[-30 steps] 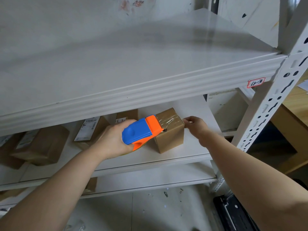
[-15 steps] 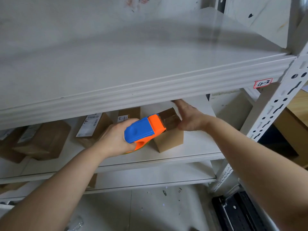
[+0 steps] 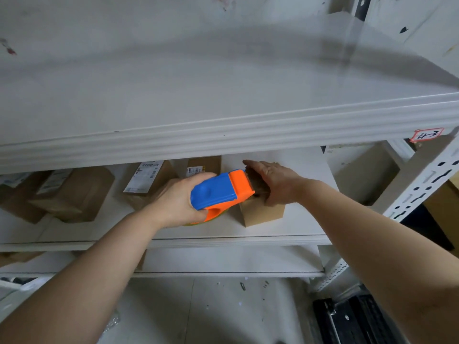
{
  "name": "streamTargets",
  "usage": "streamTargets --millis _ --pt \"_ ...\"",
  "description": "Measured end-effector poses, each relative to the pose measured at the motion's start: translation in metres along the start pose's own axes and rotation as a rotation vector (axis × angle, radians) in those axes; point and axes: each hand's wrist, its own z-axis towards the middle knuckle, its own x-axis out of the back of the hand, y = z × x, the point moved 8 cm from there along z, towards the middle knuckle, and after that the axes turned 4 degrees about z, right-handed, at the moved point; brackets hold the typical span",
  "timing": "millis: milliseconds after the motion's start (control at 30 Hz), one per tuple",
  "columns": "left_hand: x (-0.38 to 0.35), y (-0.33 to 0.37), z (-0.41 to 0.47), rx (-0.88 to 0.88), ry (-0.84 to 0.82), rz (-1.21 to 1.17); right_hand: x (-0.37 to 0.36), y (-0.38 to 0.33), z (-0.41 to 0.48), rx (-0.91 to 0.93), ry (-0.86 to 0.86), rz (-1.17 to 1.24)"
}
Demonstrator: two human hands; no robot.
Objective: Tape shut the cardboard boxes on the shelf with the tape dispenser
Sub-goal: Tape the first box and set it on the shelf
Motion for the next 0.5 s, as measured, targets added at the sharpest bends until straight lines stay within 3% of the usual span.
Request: streamTargets --millis 500 --pt "0.011 -0.041 -0.023 0.055 -0.027 -0.059 -0.001 -0.001 -0.006 -0.045 -0.015 0.075"
